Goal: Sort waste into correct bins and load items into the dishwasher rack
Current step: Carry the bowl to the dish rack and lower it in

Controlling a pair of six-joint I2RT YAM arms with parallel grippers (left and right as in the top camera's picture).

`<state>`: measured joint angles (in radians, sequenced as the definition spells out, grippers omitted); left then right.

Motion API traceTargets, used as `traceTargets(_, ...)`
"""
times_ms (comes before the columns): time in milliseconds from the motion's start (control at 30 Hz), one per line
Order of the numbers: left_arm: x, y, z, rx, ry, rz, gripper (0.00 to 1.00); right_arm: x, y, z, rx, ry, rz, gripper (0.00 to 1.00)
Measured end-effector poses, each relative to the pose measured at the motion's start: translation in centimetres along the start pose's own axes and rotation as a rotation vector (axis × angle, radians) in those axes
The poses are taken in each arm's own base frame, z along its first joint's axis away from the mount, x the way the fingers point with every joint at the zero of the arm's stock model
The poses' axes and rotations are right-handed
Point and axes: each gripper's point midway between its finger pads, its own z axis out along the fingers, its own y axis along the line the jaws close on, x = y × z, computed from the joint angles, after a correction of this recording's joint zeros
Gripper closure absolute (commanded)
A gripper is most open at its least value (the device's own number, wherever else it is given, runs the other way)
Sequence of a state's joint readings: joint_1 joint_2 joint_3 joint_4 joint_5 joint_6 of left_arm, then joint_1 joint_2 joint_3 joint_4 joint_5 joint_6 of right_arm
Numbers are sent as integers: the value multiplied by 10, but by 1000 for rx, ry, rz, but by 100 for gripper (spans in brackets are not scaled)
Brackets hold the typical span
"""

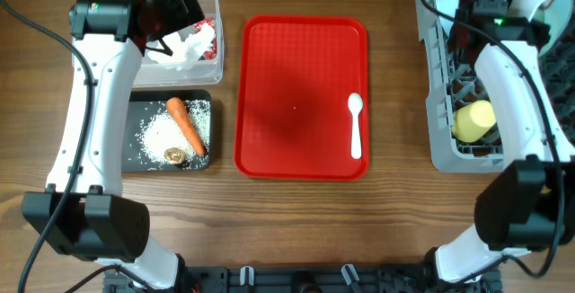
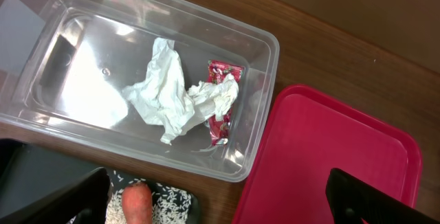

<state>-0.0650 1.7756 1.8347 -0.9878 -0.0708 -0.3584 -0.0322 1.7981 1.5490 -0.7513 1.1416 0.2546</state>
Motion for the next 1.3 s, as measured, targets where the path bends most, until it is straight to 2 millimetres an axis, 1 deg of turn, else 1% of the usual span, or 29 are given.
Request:
traceTargets(167, 0, 0, 0, 0, 0, 0, 0, 17, 18, 11, 30, -4, -30, 96)
traceTargets(300, 0, 0, 0, 0, 0, 0, 0, 18, 24, 15, 42, -30, 8, 96)
traceTargets(433, 0, 0, 0, 0, 0, 0, 0, 24, 31, 18, 38, -43, 9, 96)
traceTargets(700, 0, 0, 0, 0, 0, 0, 0, 28, 50, 20, -55, -41, -31, 96)
traceTargets(967, 0, 0, 0, 0, 0, 0, 0, 26, 60, 17, -104, -49, -51, 96)
traceTargets(1133, 0, 0, 0, 0, 0, 0, 0, 27, 62, 15, -110, -50, -70, 96)
traceTargets(1300, 0, 0, 0, 0, 0, 0, 0, 34, 67, 18, -106, -35, -109, 96)
